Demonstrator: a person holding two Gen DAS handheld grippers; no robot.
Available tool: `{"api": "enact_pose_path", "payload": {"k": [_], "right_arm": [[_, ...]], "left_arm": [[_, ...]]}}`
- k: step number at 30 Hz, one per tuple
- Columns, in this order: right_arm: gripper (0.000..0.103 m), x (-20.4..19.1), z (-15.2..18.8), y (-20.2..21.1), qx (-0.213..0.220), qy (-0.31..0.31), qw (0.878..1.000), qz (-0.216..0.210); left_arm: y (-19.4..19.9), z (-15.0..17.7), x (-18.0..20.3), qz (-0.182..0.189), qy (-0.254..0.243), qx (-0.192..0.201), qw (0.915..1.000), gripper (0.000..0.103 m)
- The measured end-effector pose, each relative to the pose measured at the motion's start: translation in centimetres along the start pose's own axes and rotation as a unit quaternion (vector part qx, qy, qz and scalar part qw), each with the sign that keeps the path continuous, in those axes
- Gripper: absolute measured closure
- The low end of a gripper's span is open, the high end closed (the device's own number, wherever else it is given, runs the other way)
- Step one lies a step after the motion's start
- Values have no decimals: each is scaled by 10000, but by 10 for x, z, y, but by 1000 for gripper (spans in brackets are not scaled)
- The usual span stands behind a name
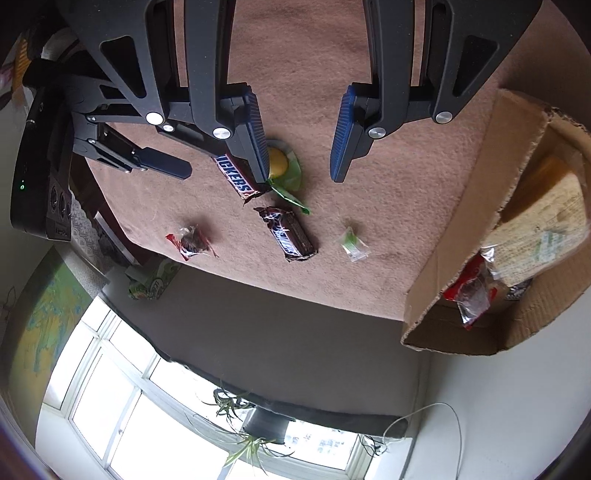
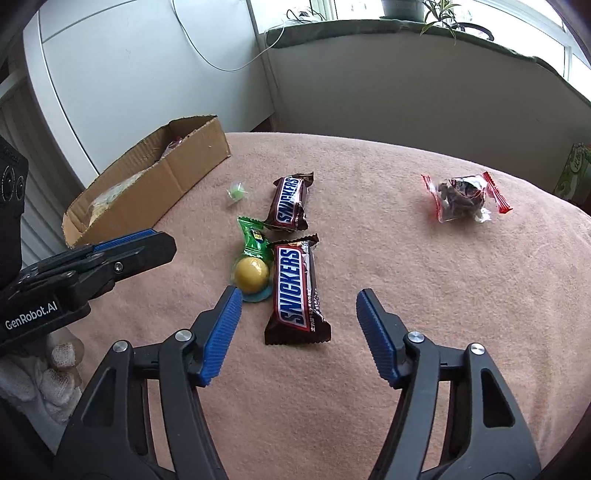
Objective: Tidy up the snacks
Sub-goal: 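Move both open tools back toward the green packet and Snickers bar, then grasp the green candy packet with the left tool while the right tool grasps the Snickers bar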
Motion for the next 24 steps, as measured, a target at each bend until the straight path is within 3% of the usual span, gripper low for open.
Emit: {"api": "enact_pose_path", "payload": {"k": [6, 11, 14, 17, 21, 24], "right_arm": [[36, 1, -2, -6, -21, 43, 10000, -1], [37, 4, -3, -13, -74, 26, 10000, -4], [44, 2, -5, -18, -137, 88, 9999, 15], [45, 0, -7, -20, -154, 141, 9998, 68], [45, 1, -7, -26, -185, 142, 9997, 80], [47, 2, -8, -28, -194, 129, 9997, 97]], "left_arm": [[-21, -14, 3, 349, 190, -225, 9990, 71], [-39, -21, 6, 215, 99, -402, 9989, 71], [-51, -25, 7, 145, 42, -529, 9985, 71], [-60, -27, 6, 60, 31, -618, 9981, 71], [-66, -28, 1, 7, 64, -668, 9977, 83], [-68, -28, 0, -42, 11, -705, 9975, 86]]}}
Point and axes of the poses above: each gripper's, at about its wrist camera, not at the fingertips, and y roughly against the way its jaws point, x to its right, z to its underside, the point moved 3 cm from there along -y, roughly the way its jaws point, and after that the axes turned 12 degrees about -x, right-handed, at the moved point
